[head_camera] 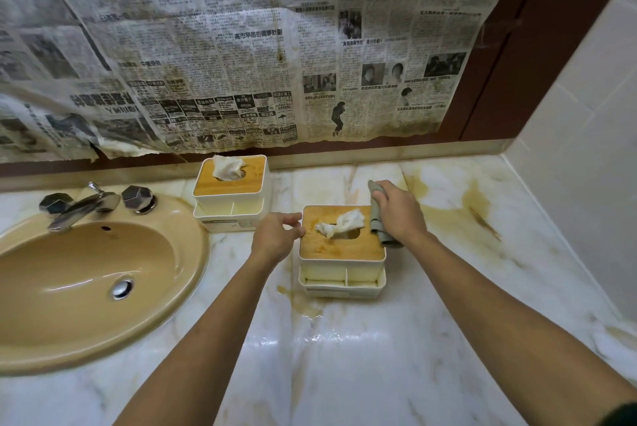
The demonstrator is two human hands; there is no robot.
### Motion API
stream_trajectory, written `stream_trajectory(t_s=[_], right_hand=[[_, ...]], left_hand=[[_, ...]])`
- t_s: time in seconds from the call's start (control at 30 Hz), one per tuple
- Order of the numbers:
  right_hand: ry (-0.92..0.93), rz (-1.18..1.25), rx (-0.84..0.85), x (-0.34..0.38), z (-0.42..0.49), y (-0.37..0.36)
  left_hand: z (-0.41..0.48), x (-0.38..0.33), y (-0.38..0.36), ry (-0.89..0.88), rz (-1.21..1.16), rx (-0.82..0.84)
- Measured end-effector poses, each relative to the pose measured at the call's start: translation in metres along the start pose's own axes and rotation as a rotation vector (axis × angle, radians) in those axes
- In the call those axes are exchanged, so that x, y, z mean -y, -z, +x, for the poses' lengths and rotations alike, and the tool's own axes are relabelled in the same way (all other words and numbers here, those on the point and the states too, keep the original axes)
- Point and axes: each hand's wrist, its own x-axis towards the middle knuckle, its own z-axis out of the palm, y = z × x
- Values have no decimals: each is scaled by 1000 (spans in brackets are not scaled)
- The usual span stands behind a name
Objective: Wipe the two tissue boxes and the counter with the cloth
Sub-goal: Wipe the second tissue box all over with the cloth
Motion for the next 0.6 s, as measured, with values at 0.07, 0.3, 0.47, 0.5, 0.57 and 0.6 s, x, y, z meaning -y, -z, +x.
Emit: stream_trajectory(t_s=[0.07, 0.3, 0.47, 0.5, 0.57, 0.6], right_hand=[[-28, 116, 88, -3, -3, 4], [-97, 255, 137, -24, -31, 13], [-96, 209, 173, -28, -49, 22], [-98, 199, 179, -29, -54, 24], [-98, 188, 212, -28, -66, 26], [-100, 189, 243, -27, -73, 25]], left_hand=[[-2, 0, 0, -43, -3, 14], [-15, 7, 12, -199, 222, 310], [-13, 4, 20, -220, 410, 200], [-12, 5, 21, -193, 415, 143], [-12, 9, 22, -143, 399, 48], [-12, 11, 21, -130, 375, 28]])
